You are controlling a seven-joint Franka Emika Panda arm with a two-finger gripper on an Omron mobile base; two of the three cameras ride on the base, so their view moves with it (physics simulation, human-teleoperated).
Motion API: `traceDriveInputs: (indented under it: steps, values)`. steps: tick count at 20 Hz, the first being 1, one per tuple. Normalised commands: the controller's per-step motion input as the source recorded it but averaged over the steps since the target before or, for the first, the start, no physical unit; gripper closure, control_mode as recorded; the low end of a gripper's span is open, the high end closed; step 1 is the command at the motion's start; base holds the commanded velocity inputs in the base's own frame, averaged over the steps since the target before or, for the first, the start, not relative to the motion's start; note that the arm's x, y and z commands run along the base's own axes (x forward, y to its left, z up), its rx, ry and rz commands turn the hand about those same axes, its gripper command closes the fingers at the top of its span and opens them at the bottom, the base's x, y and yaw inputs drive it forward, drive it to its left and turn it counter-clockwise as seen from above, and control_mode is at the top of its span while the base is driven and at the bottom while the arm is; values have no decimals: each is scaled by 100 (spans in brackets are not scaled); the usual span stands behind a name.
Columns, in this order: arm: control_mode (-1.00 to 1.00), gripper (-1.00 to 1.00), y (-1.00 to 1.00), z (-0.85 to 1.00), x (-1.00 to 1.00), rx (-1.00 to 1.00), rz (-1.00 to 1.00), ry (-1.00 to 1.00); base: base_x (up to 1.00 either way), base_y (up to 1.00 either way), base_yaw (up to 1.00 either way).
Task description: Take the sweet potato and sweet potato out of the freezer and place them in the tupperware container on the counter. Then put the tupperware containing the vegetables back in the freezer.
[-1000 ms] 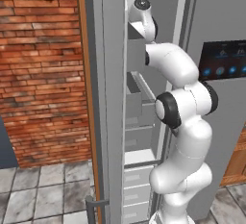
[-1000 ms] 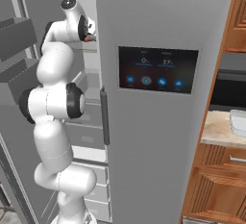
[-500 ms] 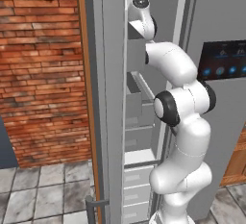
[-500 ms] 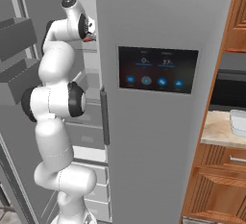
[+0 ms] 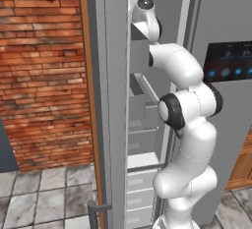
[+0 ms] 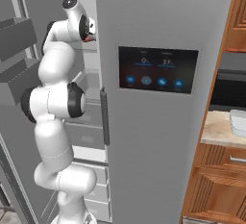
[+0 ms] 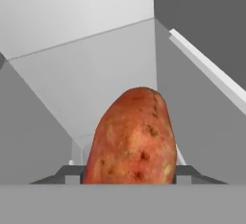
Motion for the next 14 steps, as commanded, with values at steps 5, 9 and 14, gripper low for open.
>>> traceDriveInputs:
  steps: [5,9,14]
  values:
    - [-100,100,0,-2,-36,0,3,-7,0,0,0]
    - [-100,100,0,3,-67,0,9,-11,0,0,0]
    - [-100,100,0,15,-95,0,18,-2,0,0,0]
